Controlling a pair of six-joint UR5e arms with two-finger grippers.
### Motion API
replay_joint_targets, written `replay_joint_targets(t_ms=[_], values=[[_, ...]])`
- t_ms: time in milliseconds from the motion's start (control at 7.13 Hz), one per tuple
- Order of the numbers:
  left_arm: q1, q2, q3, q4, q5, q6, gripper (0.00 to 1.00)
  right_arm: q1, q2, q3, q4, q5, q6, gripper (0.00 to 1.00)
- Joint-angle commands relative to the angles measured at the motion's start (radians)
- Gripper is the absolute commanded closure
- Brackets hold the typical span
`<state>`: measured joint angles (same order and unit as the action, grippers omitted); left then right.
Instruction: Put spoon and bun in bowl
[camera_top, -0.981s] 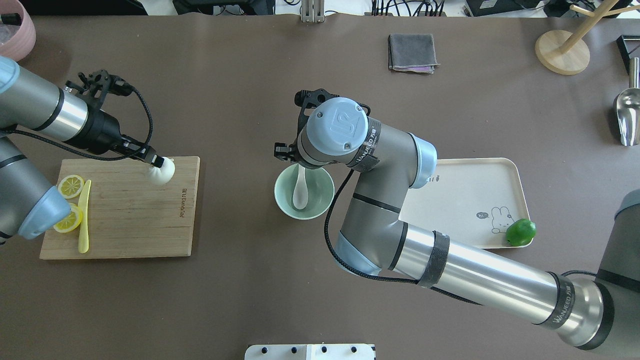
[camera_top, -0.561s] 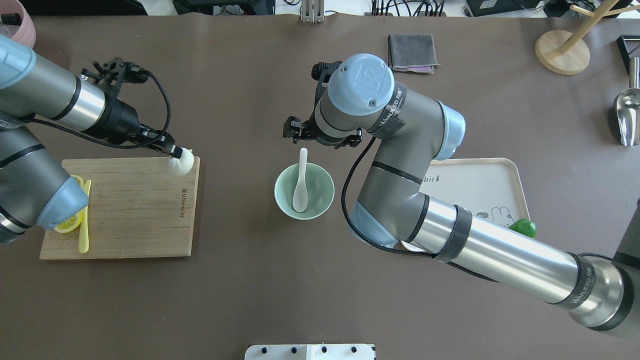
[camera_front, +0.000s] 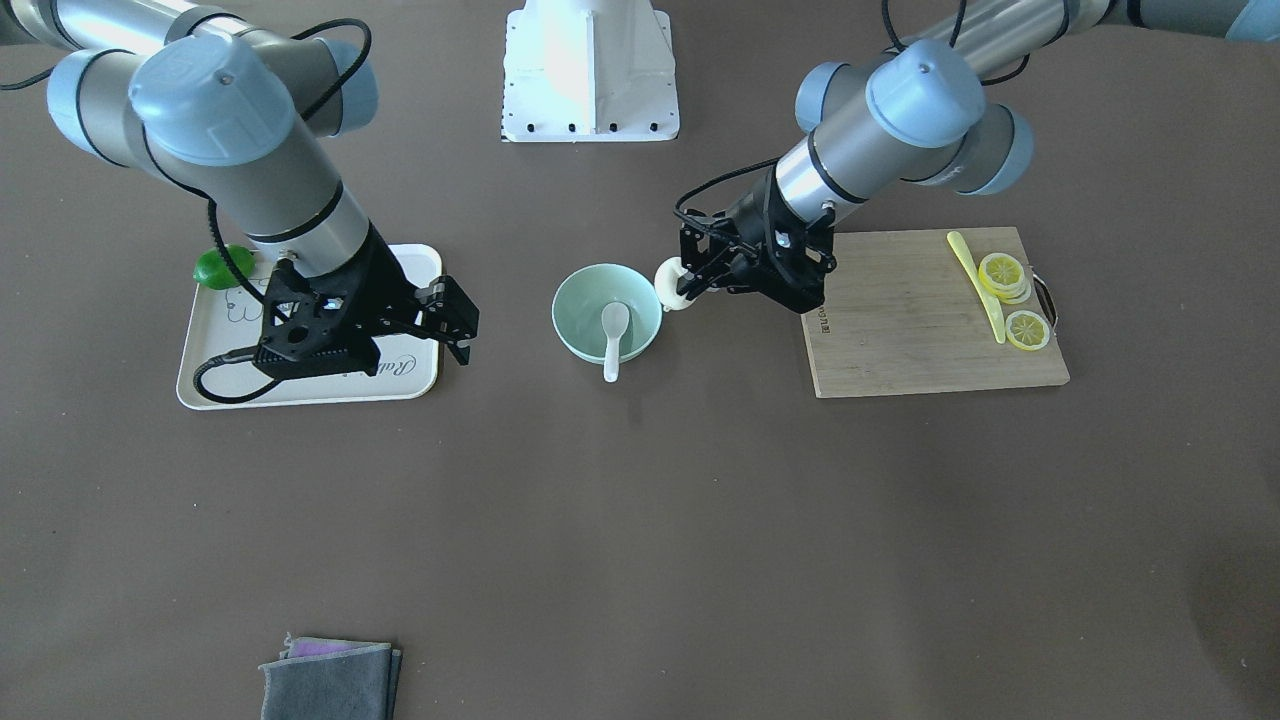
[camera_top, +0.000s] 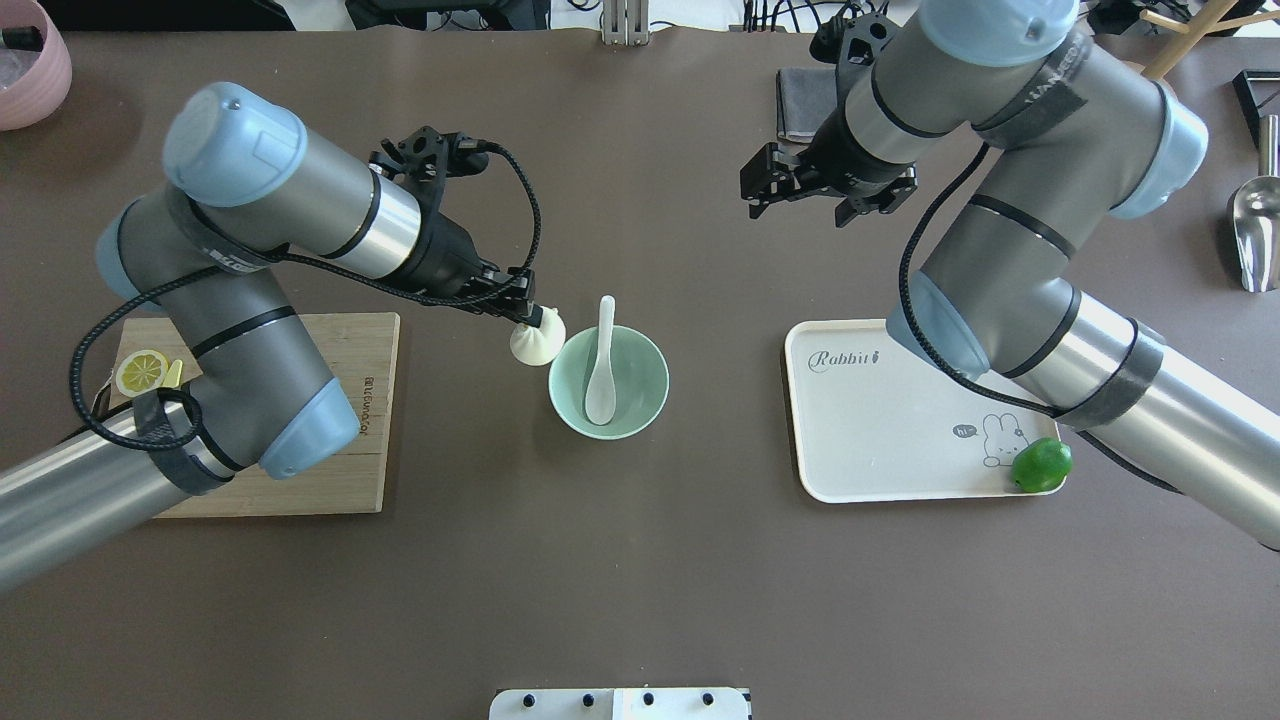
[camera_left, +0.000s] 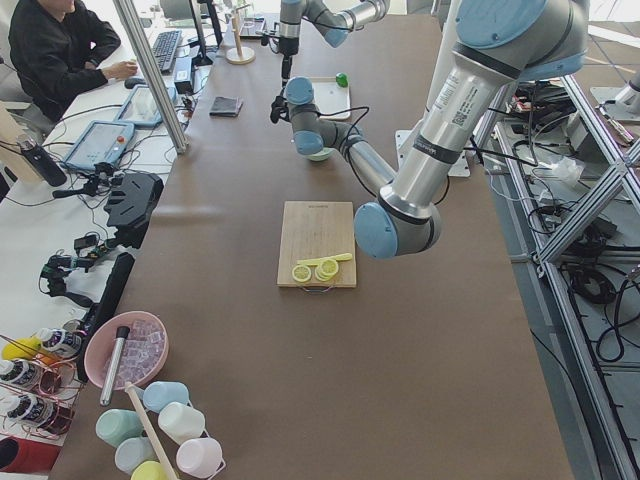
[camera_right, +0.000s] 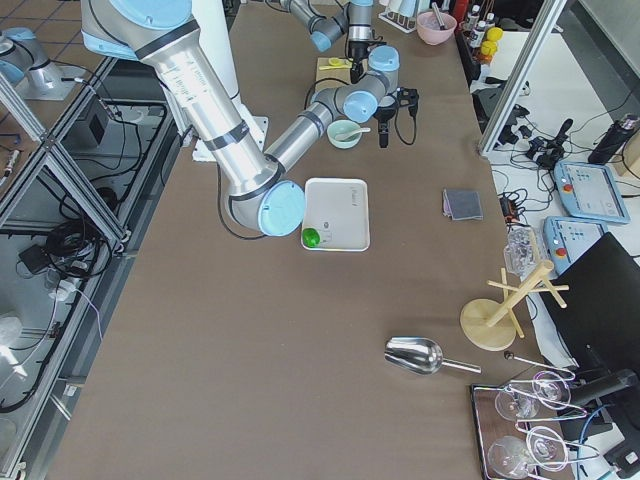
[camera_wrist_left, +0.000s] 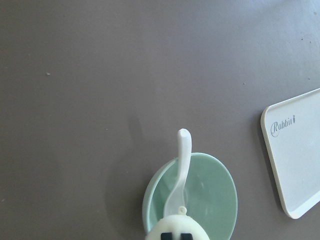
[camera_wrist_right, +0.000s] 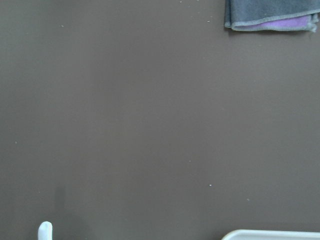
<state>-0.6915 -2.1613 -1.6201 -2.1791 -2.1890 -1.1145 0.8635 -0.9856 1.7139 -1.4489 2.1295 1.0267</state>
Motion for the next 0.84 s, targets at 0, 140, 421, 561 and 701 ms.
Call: replay_joint_targets(t_ms=[0, 140, 421, 561, 701], values=[[0.069, -0.049, 0.068, -0.007, 0.107, -0.018, 1.00, 0.076, -0.092, 0.038, 0.001, 0.068, -0.092, 0.00], [0.088, -0.055, 0.077, 0.002, 0.118, -0.016, 1.00, 0.100, -0.144, 0.062, 0.001, 0.092, -0.156, 0.00], [0.112, -0.055, 0.086, -0.008, 0.118, -0.016, 0.03, 0.112, -0.157, 0.066, -0.002, 0.095, -0.163, 0.00], [0.115, -0.058, 0.082, -0.007, 0.118, -0.016, 0.02, 0.114, -0.157, 0.064, -0.002, 0.099, -0.163, 0.00], [0.115, -0.058, 0.077, -0.007, 0.118, -0.018, 0.02, 0.117, -0.157, 0.066, -0.002, 0.104, -0.165, 0.00]])
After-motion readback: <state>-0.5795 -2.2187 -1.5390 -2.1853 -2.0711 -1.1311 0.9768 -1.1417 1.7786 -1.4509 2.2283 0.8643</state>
